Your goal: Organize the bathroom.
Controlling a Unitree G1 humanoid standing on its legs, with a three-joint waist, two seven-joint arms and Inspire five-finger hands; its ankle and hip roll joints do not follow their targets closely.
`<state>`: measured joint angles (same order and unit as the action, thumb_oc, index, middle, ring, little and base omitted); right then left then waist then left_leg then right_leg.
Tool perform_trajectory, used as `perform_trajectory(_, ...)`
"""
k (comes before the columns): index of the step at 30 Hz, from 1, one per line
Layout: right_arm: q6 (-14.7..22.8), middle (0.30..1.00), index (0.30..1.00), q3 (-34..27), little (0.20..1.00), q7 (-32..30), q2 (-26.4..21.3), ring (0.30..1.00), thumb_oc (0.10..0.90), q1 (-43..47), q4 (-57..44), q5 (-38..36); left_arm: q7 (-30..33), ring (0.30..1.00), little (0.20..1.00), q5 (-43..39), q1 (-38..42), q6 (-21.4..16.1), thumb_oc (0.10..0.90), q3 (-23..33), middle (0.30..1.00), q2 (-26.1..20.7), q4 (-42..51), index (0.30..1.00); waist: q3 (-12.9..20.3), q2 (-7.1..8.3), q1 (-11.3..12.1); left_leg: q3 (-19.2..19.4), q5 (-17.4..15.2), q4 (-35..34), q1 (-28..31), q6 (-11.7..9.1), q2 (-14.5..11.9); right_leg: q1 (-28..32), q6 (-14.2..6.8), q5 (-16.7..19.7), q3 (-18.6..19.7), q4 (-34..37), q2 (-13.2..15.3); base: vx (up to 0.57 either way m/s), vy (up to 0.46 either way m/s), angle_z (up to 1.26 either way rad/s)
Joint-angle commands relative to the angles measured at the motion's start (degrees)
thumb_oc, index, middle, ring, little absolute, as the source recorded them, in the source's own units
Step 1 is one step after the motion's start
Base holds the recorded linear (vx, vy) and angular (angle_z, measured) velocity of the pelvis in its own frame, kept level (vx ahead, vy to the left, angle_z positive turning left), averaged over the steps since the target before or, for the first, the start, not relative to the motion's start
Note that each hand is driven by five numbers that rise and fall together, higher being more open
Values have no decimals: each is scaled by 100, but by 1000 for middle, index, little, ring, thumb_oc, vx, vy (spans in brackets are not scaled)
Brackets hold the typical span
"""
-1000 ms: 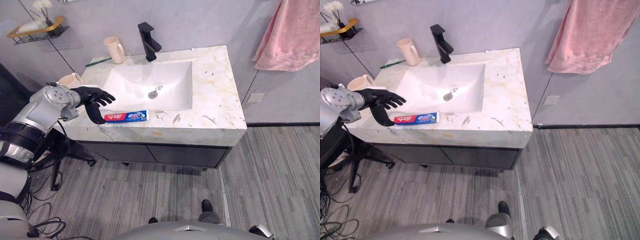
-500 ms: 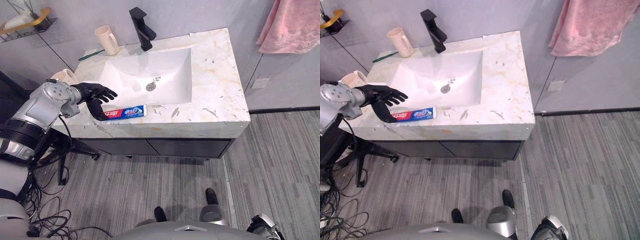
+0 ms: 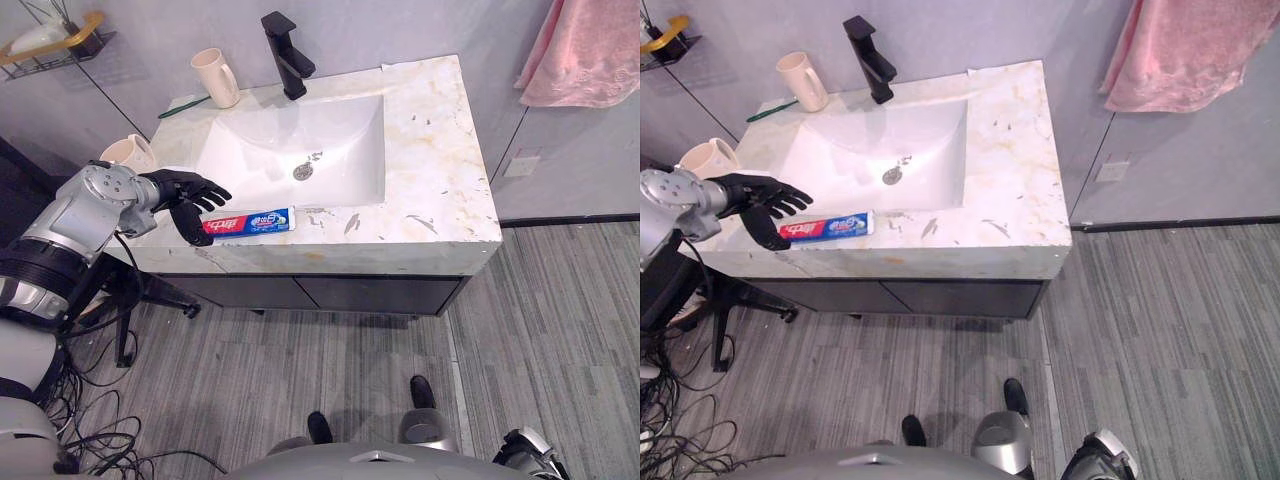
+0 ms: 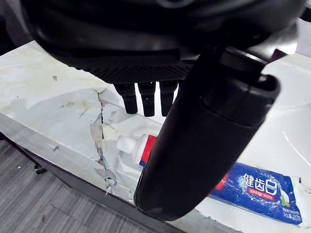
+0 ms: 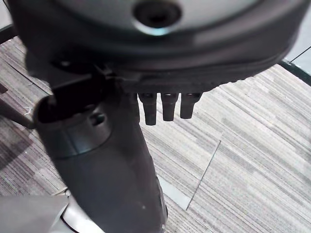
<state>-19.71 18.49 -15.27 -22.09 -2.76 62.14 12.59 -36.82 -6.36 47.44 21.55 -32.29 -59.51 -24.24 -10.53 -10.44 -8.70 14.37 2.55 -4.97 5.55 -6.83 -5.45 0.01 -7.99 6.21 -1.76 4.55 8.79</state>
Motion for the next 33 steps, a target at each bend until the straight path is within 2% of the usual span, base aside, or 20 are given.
perform_trajectory(1, -151, 900, 900, 5, 900, -118, -336, 900, 800, -11, 51, -127, 136, 900, 900, 161, 696, -92, 800, 466, 900, -406, -301, 900, 112, 121, -27, 410, -766, 1157, -261, 156, -14, -154, -347, -356, -191, -258, 195, 0, 0, 0)
perform_trajectory(5, -137, 900, 900, -4, 900, -122, -355, 900, 800, 8, 60, -131, 159, 900, 900, 177, 666, -65, 800, 491, 900, -367, -273, 900, 71, 109, -47, 413, -760, 1151, -275, 158, -8, -177, -342, -358, -167, -267, 198, 0, 0, 0)
perform_trajectory(6, -136, 900, 900, -9, 900, -113, -367, 900, 800, 7, 40, -130, 156, 867, 867, 170, 656, -65, 778, 499, 867, -367, -262, 867, 54, 105, -53, 418, -758, 1154, -282, 155, -8, -184, -344, -359, -162, -271, 202, 0, 0, 0)
perform_trajectory(8, -119, 900, 900, -24, 900, -103, -395, 900, 800, 20, 28, -132, 109, 639, 639, 212, 657, -65, 626, 488, 639, -354, -243, 639, 18, 102, -64, 421, -755, 1170, -301, 154, -5, -199, -341, -354, -153, -277, 206, 0, 0, 0)
perform_trajectory(9, -112, 900, 900, -29, 900, -94, -413, 900, 800, 34, 19, -143, 111, 592, 592, 200, 646, -55, 595, 484, 592, -344, -221, 592, -3, 102, -68, 425, -753, 1180, -315, 151, -5, -212, -340, -351, -152, -285, 209, 0, 0, 0)
perform_trajectory(10, -112, 900, 900, -29, 900, -94, -413, 900, 800, 34, 19, -143, 111, 592, 592, 200, 646, -55, 595, 484, 592, -344, -221, 592, -3, 102, -68, 425, -753, 1180, -315, 151, -5, -212, -340, -351, -152, -285, 209, 0, 0, 0)
perform_trajectory(11, -114, 900, 900, -33, 900, -89, -424, 900, 800, 50, 14, -151, 99, 540, 540, 204, 642, -45, 560, 488, 540, -332, -204, 540, -16, 100, -69, 426, -752, 1184, -323, 151, -5, -221, -338, -350, -154, -288, 213, 0, 0, 0)
perform_trajectory(12, -114, 900, 900, -33, 900, -89, -424, 900, 800, 50, 14, -151, 99, 540, 540, 204, 642, -45, 560, 488, 540, -332, -204, 540, -16, 100, -69, 426, -752, 1184, -323, 151, -5, -221, -338, -350, -154, -288, 213, 0, 0, 0)
perform_trajectory(13, -105, 900, 900, -41, 900, -84, -444, 900, 800, 72, 14, -179, 39, 427, 427, 234, 651, -41, 485, 477, 427, -317, -183, 427, -41, 98, -73, 433, -749, 1193, -338, 150, -9, -234, -337, -346, -156, -293, 220, 0, 0, 0)
perform_trajectory(14, -105, 900, 900, -41, 900, -84, -444, 900, 800, 72, 14, -179, 39, 427, 427, 234, 651, -41, 485, 477, 427, -317, -183, 427, -41, 98, -73, 433, -749, 1193, -338, 150, -9, -234, -337, -346, -156, -293, 220, -55, 6, -5)
perform_trajectory(15, -97, 900, 900, -46, 900, -89, -463, 900, 800, 107, 4, -209, 25, 300, 300, 238, 647, -11, 400, 464, 300, -296, -133, 300, -87, 82, -82, 434, -738, 1200, -371, 146, -9, -268, -335, -339, -152, -303, 227, -56, 12, -3)
perform_trajectory(22, -132, 900, 900, -88, 900, -14, -571, 900, 800, 196, -87, -200, 204, 300, 300, 164, 545, -23, 400, 518, 300, -235, -89, 300, -203, 13, -132, 445, -720, 1229, -447, 141, 21, -375, -324, -326, -105, -351, 256, -34, 18, 0)
perform_trajectory(29, -124, 900, 900, -75, 900, -71, -518, 900, 800, 151, -98, -209, 479, 300, 300, -133, 458, 83, 400, 686, 300, -205, -69, 300, -176, 21, -131, 447, -721, 1198, -400, 137, 31, -333, -322, -330, -108, -333, 264, 0, 0, 0)
perform_trajectory(30, -121, 900, 900, -67, 900, -93, -501, 900, 800, 143, -92, -232, 509, 300, 300, -312, 436, 124, 400, 724, 300, -200, -61, 300, -169, 30, -127, 446, -726, 1199, -391, 136, 31, -327, -322, -335, -107, -338, 264, 0, 0, 0)
perform_trajectory(33, -176, 900, 900, -59, 900, -236, -381, 900, 800, 123, -122, -448, 808, 300, 300, -1550, 311, 223, 400, 1030, 300, -17, -37, 300, -108, 118, -98, 455, -746, 1179, -346, 141, 13, -282, -315, -332, -110, -295, 242, 17, -42, 0)
